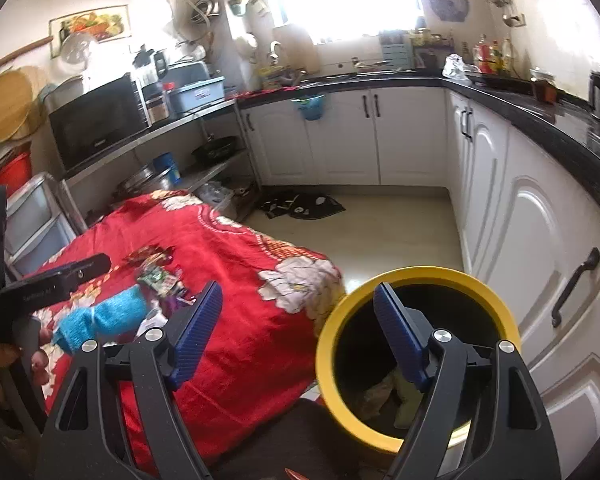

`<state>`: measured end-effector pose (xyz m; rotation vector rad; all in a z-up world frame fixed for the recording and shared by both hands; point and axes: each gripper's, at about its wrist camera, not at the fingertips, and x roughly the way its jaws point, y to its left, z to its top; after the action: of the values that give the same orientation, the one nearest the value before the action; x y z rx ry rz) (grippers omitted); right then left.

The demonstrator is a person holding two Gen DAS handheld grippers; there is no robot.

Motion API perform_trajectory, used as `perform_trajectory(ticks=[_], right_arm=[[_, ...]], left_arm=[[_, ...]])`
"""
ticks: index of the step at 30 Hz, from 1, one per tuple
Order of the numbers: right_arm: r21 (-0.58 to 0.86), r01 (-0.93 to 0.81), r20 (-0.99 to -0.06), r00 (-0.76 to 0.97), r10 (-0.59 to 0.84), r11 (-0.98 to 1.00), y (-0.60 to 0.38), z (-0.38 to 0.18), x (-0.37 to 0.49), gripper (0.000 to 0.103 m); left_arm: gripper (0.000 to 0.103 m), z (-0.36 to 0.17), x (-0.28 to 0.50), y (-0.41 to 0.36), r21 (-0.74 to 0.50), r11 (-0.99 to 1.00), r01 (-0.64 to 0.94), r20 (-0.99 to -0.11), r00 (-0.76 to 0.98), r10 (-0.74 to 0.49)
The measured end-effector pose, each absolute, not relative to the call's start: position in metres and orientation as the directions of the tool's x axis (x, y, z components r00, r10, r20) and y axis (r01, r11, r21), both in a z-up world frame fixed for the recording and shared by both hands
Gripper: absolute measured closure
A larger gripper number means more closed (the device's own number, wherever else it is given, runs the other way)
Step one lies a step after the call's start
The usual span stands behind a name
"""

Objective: Collect trash
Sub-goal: 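Move both open grippers back over the trash on the bed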

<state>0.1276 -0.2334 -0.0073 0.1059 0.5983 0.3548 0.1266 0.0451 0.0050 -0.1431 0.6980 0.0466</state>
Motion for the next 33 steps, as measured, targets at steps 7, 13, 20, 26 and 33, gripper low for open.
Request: perform_trajectory(ticks=[7,13,20,26,33], right_arm=[[0.179,-0.381,-0.537,0.734,0.415,0.907,-0.201,-0.005,0.122,0.028],[0.167,-0.467,-0.548,0.688,0.475,0.868,-0.169,-0.006,0.117,0.027],[0.146,-0.523,-0.574,0.647,0.502,0.84,-0.137,-0.013,0.117,0.028],[0.16,-0.525,-0.595,0.624,0.506,0.836,-0.125,-0.02,0.128,0.028],[0.158,-0.514,-0.629,0.606,0.487,0.843,-0.111,-0.034,0.145,0.028]], left_arm=[[0.011,0.009,0.112,0.078,-0.124,0.979,-0.163,-0.632,0.774,0.048],[0.011,0.011,0.099,0.104,-0.131,0.967,-0.22,-0.63,0.771,0.09],[0.011,0.008,0.085,0.124,-0.124,0.959,-0.256,-0.636,0.762,0.121],[0.011,-0.001,0.076,0.135,-0.125,0.958,-0.258,-0.651,0.75,0.118],[0.011,-0.018,0.071,0.14,-0.147,0.96,-0.237,-0.68,0.729,0.076]])
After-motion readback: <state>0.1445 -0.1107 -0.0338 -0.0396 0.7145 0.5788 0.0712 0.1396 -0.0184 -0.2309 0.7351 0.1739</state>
